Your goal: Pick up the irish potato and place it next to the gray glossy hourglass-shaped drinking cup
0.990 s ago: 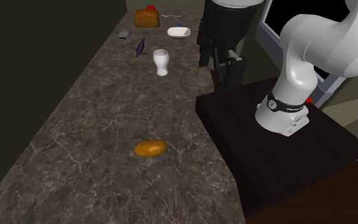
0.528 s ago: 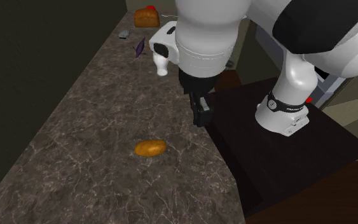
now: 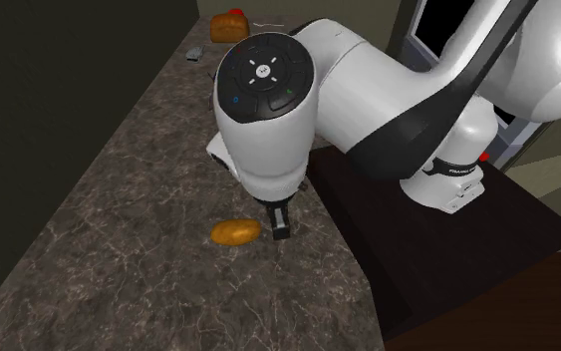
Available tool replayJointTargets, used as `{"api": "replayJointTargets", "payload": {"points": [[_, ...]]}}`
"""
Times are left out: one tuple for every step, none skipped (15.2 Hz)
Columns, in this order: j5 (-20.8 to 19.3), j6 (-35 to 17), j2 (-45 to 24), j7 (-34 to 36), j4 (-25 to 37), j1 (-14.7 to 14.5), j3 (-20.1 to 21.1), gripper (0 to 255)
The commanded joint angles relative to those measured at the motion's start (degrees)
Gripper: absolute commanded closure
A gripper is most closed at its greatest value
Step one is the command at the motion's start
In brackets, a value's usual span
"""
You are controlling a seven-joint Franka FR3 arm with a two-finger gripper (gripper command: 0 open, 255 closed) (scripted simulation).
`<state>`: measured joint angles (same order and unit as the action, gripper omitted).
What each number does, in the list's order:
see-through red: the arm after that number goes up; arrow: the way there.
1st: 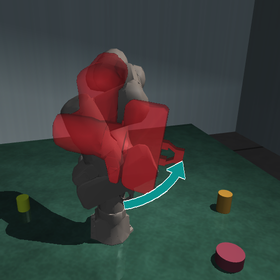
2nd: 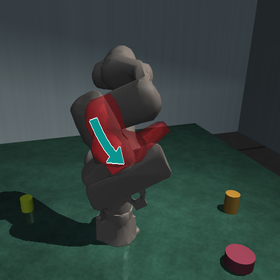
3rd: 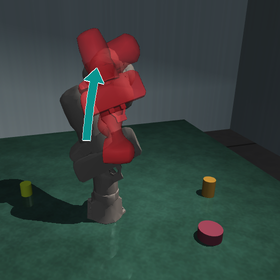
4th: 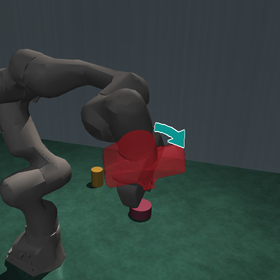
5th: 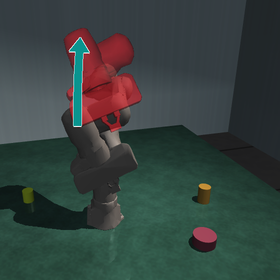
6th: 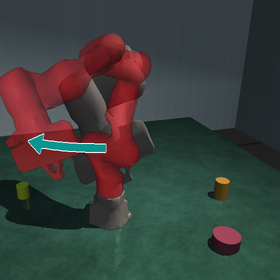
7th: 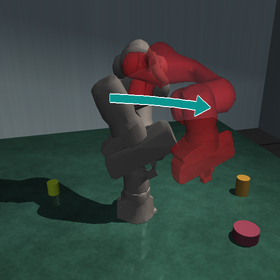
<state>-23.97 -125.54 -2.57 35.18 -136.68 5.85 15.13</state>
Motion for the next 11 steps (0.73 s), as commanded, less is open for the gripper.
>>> {"api": "replayJointTargets", "payload": {"points": [[-3.7,-0.7,-5.2,3.5,2.4,0.1,-0.5,0],[-5.4,-0.9,-7.7,5.1,3.6,-0.1,-0.8,0],[-7.0,-1.1,-10.2,6.7,4.9,-0.3,-1.3,0],[-8.5,-1.1,-12.7,8.1,6.3,-0.6,-1.9,0],[-9.9,-1.2,-15.1,9.5,7.8,-0.9,-2.5,0],[-11.3,-1.1,-17.5,10.7,9.3,-1.3,-3.2,0],[-12.5,-1.1,-19.9,11.9,10.8,-1.6,-3.8,0],[-13.6,-1.0,-22.3,12.9,12.4,-2.0,-4.5,0],[-14.6,-0.9,-24.7,13.9,14.1,-2.4,-5.2,0],[-15.5,-0.7,-27.0,14.7,15.8,-2.8,-5.9,0],[-16.3,-0.5,-29.4,15.5,17.5,-3.2,-6.6,0]]}}
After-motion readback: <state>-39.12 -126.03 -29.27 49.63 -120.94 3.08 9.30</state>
